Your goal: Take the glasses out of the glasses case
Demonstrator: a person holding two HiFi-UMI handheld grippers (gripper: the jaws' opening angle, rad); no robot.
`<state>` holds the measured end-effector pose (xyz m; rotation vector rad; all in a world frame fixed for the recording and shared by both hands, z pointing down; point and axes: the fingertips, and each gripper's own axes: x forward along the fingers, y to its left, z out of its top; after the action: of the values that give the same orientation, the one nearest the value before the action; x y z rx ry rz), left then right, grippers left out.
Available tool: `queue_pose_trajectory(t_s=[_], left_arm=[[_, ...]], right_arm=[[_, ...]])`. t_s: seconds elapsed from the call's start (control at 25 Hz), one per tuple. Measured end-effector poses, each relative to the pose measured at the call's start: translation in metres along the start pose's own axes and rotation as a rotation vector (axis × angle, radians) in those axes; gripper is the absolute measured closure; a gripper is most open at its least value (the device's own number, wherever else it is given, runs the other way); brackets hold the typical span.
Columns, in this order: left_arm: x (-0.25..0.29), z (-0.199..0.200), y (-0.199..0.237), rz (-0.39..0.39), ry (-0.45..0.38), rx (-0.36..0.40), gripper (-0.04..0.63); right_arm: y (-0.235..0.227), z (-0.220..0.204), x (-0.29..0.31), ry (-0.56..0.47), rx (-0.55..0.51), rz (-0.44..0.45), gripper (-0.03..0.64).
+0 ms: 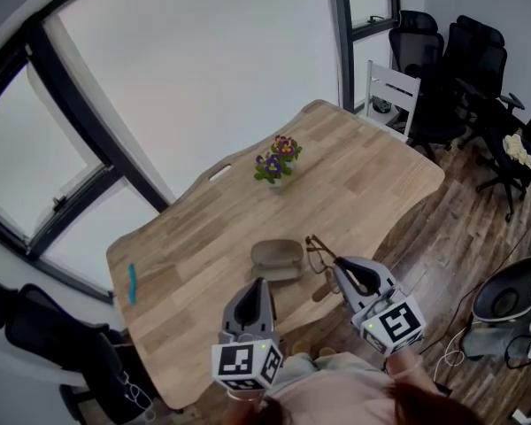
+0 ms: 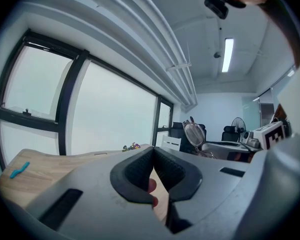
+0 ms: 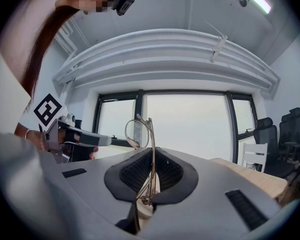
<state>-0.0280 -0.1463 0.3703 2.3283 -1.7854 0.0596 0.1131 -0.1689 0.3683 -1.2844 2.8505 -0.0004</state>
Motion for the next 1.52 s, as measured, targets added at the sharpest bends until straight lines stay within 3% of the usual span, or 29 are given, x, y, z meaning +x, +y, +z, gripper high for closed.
queue_pose_trajectory(t_s=[1.52], left_arm=[[0.038, 0.003, 0.038, -0.081, 0.032, 0.004, 0.594]], right_arm=[[-0.01, -0.013, 0.045, 0.032, 0.023, -0.088, 0.603]])
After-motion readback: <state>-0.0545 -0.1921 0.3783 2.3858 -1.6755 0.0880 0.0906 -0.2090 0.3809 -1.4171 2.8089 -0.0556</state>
